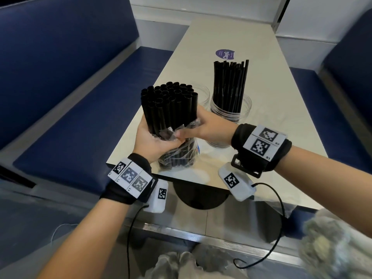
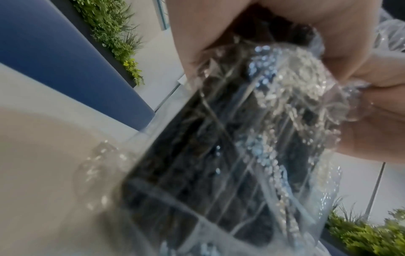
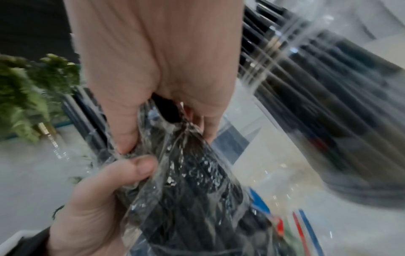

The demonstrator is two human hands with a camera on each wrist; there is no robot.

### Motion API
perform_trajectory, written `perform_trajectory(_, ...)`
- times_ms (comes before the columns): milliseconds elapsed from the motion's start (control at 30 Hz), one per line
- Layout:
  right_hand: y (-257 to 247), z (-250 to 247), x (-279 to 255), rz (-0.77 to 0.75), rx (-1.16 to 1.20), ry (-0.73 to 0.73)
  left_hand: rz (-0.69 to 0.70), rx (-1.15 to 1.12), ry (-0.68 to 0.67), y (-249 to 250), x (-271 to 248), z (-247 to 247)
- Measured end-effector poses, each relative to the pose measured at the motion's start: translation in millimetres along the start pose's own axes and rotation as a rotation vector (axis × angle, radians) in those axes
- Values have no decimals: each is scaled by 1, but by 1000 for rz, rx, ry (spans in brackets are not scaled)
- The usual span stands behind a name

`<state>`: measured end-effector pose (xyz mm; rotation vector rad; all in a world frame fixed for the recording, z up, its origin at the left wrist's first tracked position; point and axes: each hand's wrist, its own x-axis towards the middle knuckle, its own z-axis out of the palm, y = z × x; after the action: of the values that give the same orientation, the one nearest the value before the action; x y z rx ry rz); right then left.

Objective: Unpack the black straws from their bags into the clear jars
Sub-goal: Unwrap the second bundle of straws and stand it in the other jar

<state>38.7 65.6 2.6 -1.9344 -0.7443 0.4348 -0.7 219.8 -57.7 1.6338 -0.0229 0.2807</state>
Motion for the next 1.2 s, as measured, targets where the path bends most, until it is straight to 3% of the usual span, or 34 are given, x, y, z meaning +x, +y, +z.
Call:
perform_trajectory(100,-18,-4,-1,-98,-271,30,43,-23,16,9,0,-7)
perform_trajectory(333,-28,-21,-3,75,-524,46,38,-17,182,20,3,-48)
perform_trajectory(500,-13,-8,6,151,-896,-42,66,51,171,35,6,-69)
perform_trajectory(667,-8,-5,3,116,-869,64,73,318,73,58,15,-84)
perform_trajectory(1000,-16,-8,-21,17,-776,-4,102,998,-243,120,37,-75)
perform_trajectory(1200,-23,-8,-16,37,-549,300,96,1220,-375,138,53,-64)
